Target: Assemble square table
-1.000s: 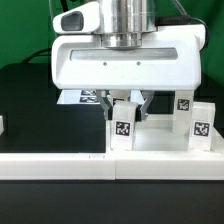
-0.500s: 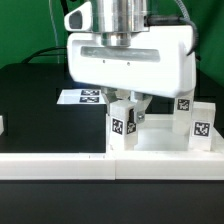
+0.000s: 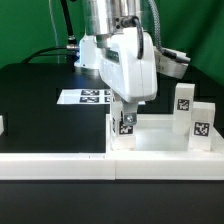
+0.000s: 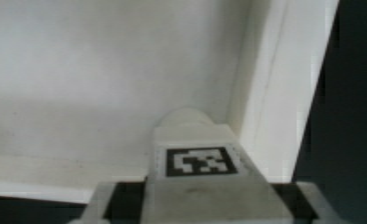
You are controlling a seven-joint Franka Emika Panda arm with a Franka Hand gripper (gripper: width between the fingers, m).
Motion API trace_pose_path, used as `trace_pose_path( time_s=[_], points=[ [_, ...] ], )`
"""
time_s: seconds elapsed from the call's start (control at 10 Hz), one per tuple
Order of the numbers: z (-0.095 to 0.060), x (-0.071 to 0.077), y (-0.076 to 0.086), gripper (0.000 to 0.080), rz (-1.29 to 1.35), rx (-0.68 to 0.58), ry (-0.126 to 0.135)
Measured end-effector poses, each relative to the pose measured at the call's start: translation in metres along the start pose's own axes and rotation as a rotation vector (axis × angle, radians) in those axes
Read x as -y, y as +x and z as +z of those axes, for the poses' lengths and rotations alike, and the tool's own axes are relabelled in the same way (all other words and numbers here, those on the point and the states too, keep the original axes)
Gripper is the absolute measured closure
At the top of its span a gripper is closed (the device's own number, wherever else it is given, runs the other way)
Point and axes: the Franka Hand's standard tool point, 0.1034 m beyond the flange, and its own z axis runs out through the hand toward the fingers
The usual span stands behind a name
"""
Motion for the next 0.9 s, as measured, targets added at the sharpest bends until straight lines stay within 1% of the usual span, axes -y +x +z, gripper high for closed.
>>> trace_pose_path(
  time_s=[0.1,0.3,0.4,0.5,0.7,0.8,0.9],
  points=[
    [-0.0001,0.0000,0.0007,0.0509,0.094,0.010,0.004],
    [0.0007,0.0006,0.0022,0.0509,0.342,0.063,0.022],
    [0.0012,0.0012,0.0019,0.0509,0.441,0.091,0.038],
    [0.0014,0.0003,0.0023,0.0509,0.556,0.108,0.059],
    [0.0013,-0.0017,0.0034,0.0509,0.638,0.098,0.052],
    [0.0009,-0.0039,0.0050,0.0509,0.653,0.078,0.036],
    [0.0008,-0.0042,0.0051,0.0506,0.614,0.074,0.036]
  ],
)
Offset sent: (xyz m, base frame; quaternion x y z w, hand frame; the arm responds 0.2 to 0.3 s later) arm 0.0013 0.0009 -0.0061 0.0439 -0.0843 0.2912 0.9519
